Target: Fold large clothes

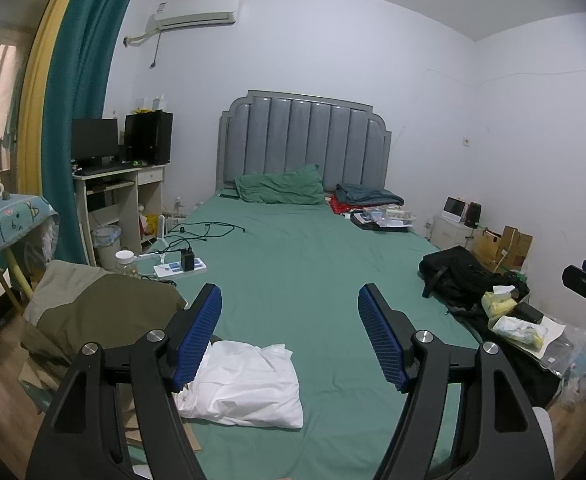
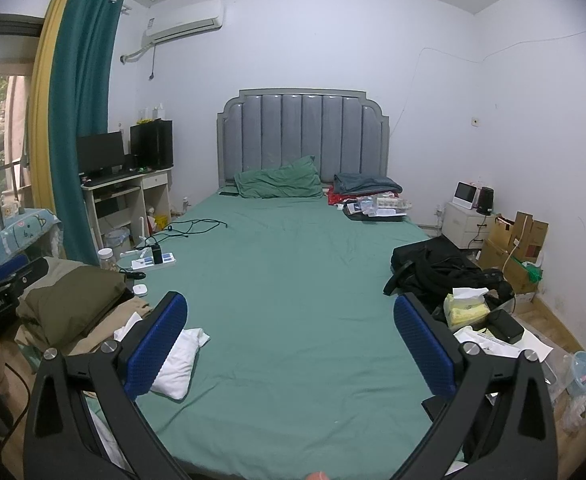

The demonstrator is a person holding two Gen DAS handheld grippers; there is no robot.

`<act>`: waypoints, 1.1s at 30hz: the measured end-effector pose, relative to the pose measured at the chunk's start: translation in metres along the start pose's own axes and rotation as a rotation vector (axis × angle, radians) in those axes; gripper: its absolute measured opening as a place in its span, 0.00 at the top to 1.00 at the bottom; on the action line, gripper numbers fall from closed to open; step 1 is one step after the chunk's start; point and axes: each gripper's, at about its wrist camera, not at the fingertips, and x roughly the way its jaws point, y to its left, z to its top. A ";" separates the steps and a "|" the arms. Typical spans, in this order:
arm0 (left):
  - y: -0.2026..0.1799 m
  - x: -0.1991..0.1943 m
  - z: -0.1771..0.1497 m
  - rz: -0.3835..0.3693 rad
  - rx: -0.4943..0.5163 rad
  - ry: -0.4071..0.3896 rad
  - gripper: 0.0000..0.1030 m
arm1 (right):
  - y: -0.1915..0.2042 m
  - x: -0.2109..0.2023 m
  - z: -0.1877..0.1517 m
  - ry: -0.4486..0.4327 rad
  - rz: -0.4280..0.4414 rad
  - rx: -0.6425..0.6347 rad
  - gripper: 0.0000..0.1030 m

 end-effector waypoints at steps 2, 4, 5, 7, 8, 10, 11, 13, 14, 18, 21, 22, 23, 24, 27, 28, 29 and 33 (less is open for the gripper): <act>0.000 0.000 0.000 -0.001 -0.001 -0.001 0.28 | 0.000 0.000 0.000 0.001 0.002 0.000 0.01; 0.000 0.000 0.000 0.000 0.000 -0.001 0.28 | 0.000 0.000 0.000 0.000 0.000 0.001 0.01; 0.000 0.000 0.000 -0.002 -0.001 -0.001 0.28 | -0.001 0.000 0.000 0.000 0.002 0.001 0.01; 0.000 0.000 0.000 -0.001 0.001 -0.001 0.28 | -0.001 0.000 0.000 0.001 0.001 0.000 0.01; 0.000 0.000 0.000 0.000 0.001 -0.001 0.28 | 0.000 0.000 0.000 0.001 0.001 -0.002 0.01; -0.001 0.000 -0.001 -0.001 0.000 -0.001 0.28 | 0.000 0.000 0.000 0.000 0.000 0.001 0.01; -0.001 0.000 0.000 -0.001 0.000 -0.001 0.28 | 0.000 0.000 0.000 0.000 0.002 0.002 0.01; -0.001 0.000 0.000 0.000 0.001 -0.001 0.28 | 0.000 -0.001 0.000 -0.001 0.000 0.002 0.01; -0.001 0.000 0.000 -0.001 0.000 -0.001 0.28 | -0.001 -0.001 0.000 0.000 0.001 0.002 0.01; -0.001 0.000 0.000 -0.001 0.001 0.000 0.28 | -0.001 -0.001 0.000 0.001 0.001 0.002 0.01; -0.001 -0.001 0.000 -0.002 0.000 0.001 0.28 | -0.001 -0.002 0.000 0.001 0.000 0.003 0.01; -0.001 -0.001 0.000 -0.002 0.000 0.001 0.28 | -0.001 -0.003 0.000 0.002 0.000 0.004 0.01; -0.001 0.000 0.001 -0.003 0.001 0.001 0.28 | -0.001 -0.003 0.000 0.001 0.001 0.004 0.01; -0.001 0.000 0.002 -0.004 0.002 0.002 0.28 | -0.002 -0.003 0.001 0.000 0.000 0.005 0.01; -0.001 0.000 0.002 -0.003 0.001 0.002 0.28 | -0.002 -0.004 0.001 0.001 0.001 0.005 0.01; -0.001 -0.001 0.002 -0.003 0.001 0.004 0.28 | -0.002 -0.003 0.001 0.001 -0.001 0.006 0.01; -0.001 -0.001 0.002 -0.004 0.001 0.002 0.28 | -0.002 -0.003 0.001 0.001 0.000 0.006 0.01; -0.001 0.000 0.002 -0.003 0.001 0.002 0.28 | -0.002 -0.003 0.001 0.001 0.001 0.005 0.01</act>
